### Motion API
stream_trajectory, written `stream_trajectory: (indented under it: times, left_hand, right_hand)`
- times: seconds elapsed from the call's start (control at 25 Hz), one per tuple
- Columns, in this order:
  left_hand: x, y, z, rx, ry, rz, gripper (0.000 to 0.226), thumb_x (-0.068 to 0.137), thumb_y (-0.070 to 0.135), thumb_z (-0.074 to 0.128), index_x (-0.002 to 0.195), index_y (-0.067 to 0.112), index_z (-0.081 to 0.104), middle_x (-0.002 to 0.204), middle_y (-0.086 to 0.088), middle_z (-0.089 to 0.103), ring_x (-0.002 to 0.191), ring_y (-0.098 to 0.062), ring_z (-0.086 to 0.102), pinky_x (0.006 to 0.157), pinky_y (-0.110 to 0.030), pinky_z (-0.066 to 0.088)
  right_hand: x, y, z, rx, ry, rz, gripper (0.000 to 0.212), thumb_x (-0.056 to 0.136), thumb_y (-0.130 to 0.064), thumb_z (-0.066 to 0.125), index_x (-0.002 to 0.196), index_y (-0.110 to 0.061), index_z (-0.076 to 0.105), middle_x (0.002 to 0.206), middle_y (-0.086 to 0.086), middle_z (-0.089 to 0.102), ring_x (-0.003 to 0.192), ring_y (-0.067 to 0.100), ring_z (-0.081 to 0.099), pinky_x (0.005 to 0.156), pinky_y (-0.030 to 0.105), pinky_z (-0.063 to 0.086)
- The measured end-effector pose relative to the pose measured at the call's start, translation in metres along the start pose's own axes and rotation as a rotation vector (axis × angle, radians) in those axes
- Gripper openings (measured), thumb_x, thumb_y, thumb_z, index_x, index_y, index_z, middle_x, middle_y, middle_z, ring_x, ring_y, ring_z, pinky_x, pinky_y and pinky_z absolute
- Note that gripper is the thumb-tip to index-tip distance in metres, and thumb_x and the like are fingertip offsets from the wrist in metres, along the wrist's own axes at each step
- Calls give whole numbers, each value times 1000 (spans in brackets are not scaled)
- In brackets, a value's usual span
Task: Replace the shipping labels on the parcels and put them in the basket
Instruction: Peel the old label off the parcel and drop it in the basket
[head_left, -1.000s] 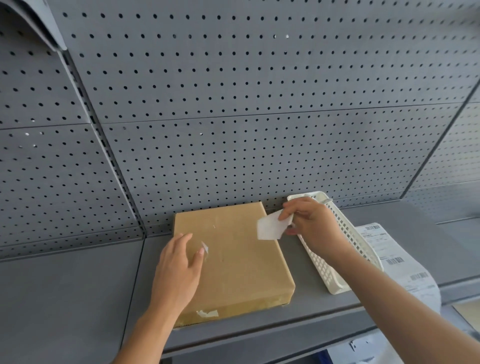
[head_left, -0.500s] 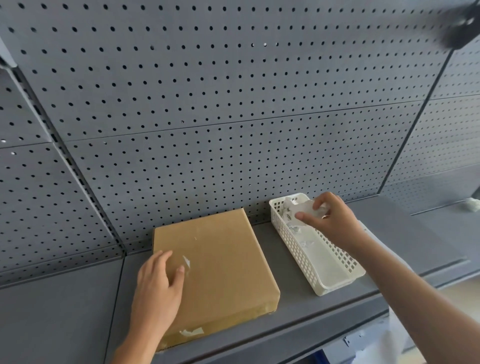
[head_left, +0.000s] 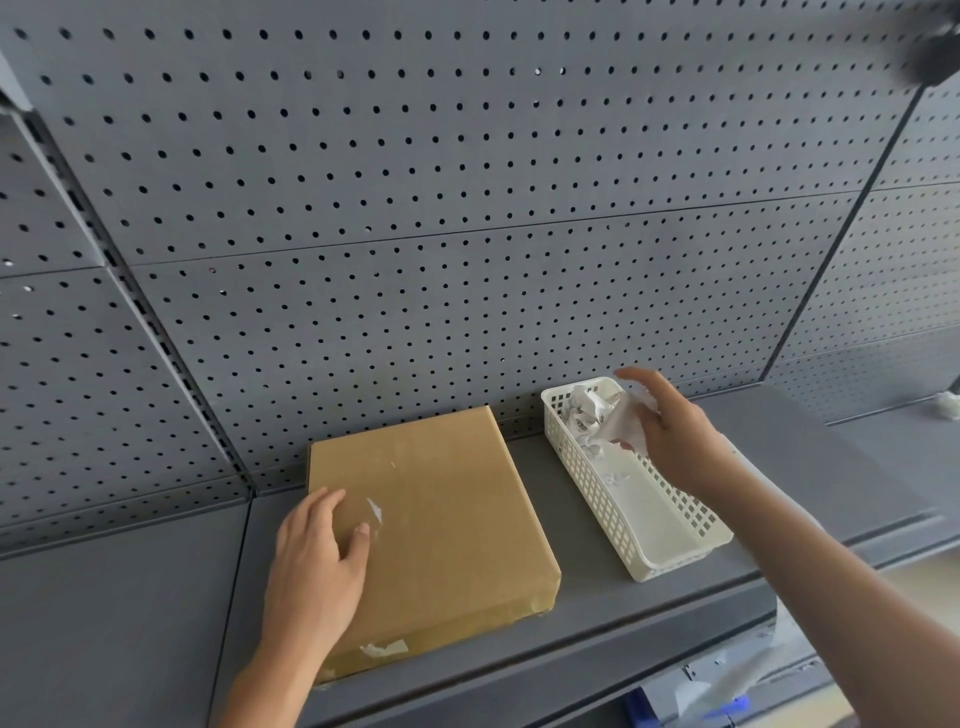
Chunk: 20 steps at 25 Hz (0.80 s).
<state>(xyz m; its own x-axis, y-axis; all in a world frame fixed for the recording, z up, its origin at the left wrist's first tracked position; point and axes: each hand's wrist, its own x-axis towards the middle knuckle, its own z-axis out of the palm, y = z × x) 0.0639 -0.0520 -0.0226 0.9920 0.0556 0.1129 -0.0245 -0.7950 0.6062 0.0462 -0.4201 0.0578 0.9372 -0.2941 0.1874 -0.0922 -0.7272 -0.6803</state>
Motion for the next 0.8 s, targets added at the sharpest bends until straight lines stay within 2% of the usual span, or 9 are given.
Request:
stream_trajectory:
  times: [0.08,0.16,0.24,0.36,0.44,0.52,0.64,0.76,0.8]
  left_hand:
    - [0,0,1,3,-3,-2,49,101,31,55,147,17,48,158,2,40,147,-20,28,117,-45,33]
    - [0,0,1,9,-4,-1,48,101,32,55,147,18,48,158,2,39,148,-19,28,117,-45,33]
    - [0,0,1,13,-6,1,48,102,32,54,147,18,48,158,2,39,148,-19,28,117,-45,34]
    - [0,-1,1,14,-3,-2,48,102,32,54,147,19,47,159,3,38,148,-19,28,116,-46,35]
    - [0,0,1,13,-2,-2,48,101,32,54,147,19,47,158,3,38,148,-18,28,116,-46,35]
    - [0,0,1,11,-2,-6,48,102,33,54,147,19,47,159,3,38,148,-18,27,116,-47,35]
    - [0,0,1,11,-6,-7,48,102,33,54,147,19,47,159,3,37,148,-19,27,116,-48,35]
    - [0,1,1,11,-2,-9,48,102,33,54,147,19,47,159,4,37,148,-18,27,115,-48,36]
    - [-1,1,1,9,1,-9,48,102,32,54,147,19,47,159,4,37,148,-18,27,115,-48,37]
  right_hand:
    - [1,3,1,44,-15,38,40,101,-2,30,114,-31,54,85,7,59,56,12,60,45,10,38]
    - [1,5,1,71,-23,70,38,99,-5,33,103,-34,57,81,7,60,54,14,48,48,18,38]
    - [-1,2,0,106,-55,108,26,98,-16,39,102,-34,57,89,4,66,60,13,46,55,25,40]
    - [-4,-2,-3,69,-67,80,18,93,-21,56,110,-27,56,111,-2,55,86,9,54,62,19,38]
    - [-4,-1,-3,13,-59,34,17,90,-19,64,105,-25,59,118,-3,46,95,10,53,67,12,37]
    - [-2,2,-3,-32,-65,-1,14,91,-14,64,98,-26,63,119,-3,45,93,5,52,70,10,37]
    - [0,8,-2,-9,-28,-30,20,96,-10,58,93,-28,66,112,-5,59,87,3,59,73,20,41]
    - [-1,5,-3,9,-9,-37,18,100,-10,54,98,-23,67,94,-9,70,57,-8,55,55,8,38]
    - [-1,5,-2,8,-9,-31,19,100,-9,52,99,-22,66,91,-11,70,55,-8,55,53,7,39]
